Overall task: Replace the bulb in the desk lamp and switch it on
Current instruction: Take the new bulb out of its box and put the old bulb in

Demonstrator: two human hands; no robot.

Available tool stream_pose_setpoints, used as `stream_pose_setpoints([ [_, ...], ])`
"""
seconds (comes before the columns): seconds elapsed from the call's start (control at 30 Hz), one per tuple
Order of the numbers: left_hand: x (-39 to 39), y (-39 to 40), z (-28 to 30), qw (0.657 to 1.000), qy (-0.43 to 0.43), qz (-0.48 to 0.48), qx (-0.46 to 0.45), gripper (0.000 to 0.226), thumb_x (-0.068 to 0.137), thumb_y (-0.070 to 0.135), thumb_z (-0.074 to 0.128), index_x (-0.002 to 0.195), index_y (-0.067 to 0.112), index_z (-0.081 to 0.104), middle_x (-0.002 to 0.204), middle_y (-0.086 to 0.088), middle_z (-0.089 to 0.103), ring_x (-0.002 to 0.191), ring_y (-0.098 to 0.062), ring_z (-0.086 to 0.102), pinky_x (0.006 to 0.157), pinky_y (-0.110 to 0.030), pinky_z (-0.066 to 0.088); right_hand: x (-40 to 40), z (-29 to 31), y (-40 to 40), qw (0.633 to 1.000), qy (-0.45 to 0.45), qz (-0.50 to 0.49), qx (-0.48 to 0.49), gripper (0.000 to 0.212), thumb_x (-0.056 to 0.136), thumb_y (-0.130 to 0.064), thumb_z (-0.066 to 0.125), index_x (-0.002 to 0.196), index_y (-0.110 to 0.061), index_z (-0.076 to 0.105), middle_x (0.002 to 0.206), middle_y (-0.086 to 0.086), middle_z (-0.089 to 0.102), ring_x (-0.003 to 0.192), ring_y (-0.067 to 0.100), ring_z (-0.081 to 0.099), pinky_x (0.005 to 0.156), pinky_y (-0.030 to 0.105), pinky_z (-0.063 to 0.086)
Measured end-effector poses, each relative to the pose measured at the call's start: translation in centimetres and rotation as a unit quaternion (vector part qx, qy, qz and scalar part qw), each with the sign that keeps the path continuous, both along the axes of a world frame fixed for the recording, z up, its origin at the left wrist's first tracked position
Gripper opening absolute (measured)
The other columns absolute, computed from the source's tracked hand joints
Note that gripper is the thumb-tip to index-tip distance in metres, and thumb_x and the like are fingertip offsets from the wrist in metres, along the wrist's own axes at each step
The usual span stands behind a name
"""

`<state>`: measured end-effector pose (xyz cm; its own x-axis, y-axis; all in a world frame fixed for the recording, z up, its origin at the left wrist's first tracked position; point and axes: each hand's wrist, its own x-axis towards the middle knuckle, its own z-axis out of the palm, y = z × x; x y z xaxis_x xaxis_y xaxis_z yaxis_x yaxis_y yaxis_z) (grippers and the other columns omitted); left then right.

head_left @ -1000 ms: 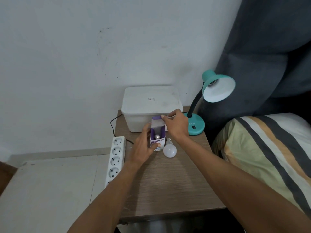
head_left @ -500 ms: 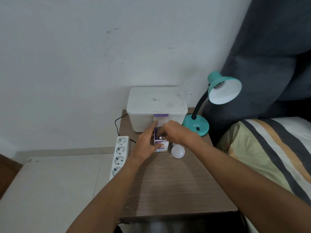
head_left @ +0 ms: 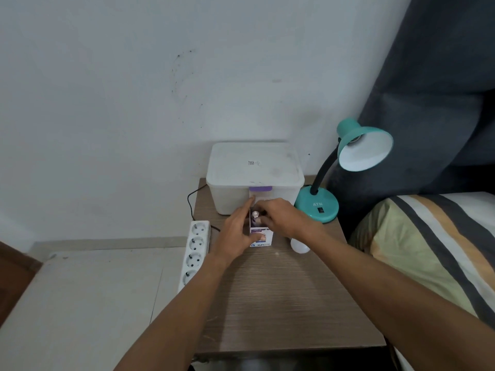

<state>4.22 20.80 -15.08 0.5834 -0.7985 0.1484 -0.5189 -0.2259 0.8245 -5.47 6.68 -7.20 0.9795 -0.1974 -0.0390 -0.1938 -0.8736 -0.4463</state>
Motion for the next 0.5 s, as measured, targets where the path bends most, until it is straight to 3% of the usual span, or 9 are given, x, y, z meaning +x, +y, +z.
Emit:
stream_pose_setpoints([
  [0.13, 0.1, 0.0, 0.0, 1.000, -0.002, -0.001, 0.004, 0.112, 0.067, 0.020, 0.095, 0.159, 0.030, 0.031, 0.145, 0.001, 0.058, 0.124, -0.013, 0.062, 0.103, -0.040, 0.054, -0.9, -0.3, 0.5, 0.997, -0.070, -0.038, 0.017, 0.016, 0.093, -0.019, 0.059, 0.108, -0.018, 0.063, 0.097, 0.000, 0.071, 0.086, 0.017, 0.064, 0.076, 0.038, 0.054],
  [0.23, 0.0, 0.1, 0.0, 1.000, -0.006, -0.002, 0.000, 0.111, 0.068, 0.019, 0.094, 0.158, 0.030, 0.032, 0.144, 0.001, 0.058, 0.123, -0.013, 0.063, 0.103, -0.039, 0.055, -1.3, -0.8, 1.0, 0.992, -0.111, -0.050, 0.023, 0.013, 0.093, -0.019, 0.060, 0.106, -0.020, 0.064, 0.089, -0.005, 0.064, 0.080, 0.012, 0.055, 0.070, 0.031, 0.047],
  [0.33, 0.2, 0.2, -0.1, 1.000, -0.006, 0.000, -0.001, 0.109, 0.068, 0.022, 0.094, 0.158, 0.030, 0.033, 0.142, 0.000, 0.060, 0.123, -0.013, 0.063, 0.102, -0.039, 0.055, -1.8, -1.5, 1.3, 0.988, -0.139, -0.060, 0.030, 0.015, 0.094, -0.018, 0.059, 0.109, -0.021, 0.062, 0.092, -0.007, 0.062, 0.085, 0.011, 0.048, 0.073, 0.026, 0.039],
  [0.5, 0.2, 0.3, -0.2, 1.000, -0.018, -0.004, -0.004, 0.107, 0.071, 0.026, 0.093, 0.159, 0.029, 0.032, 0.142, 0.002, 0.061, 0.124, -0.012, 0.062, 0.103, -0.037, 0.054, -2.7, -1.9, 2.1, 0.980, -0.184, -0.071, 0.032, 0.022, 0.096, -0.016, 0.058, 0.118, -0.015, 0.061, 0.105, -0.001, 0.065, 0.096, 0.009, 0.048, 0.080, 0.022, 0.040],
])
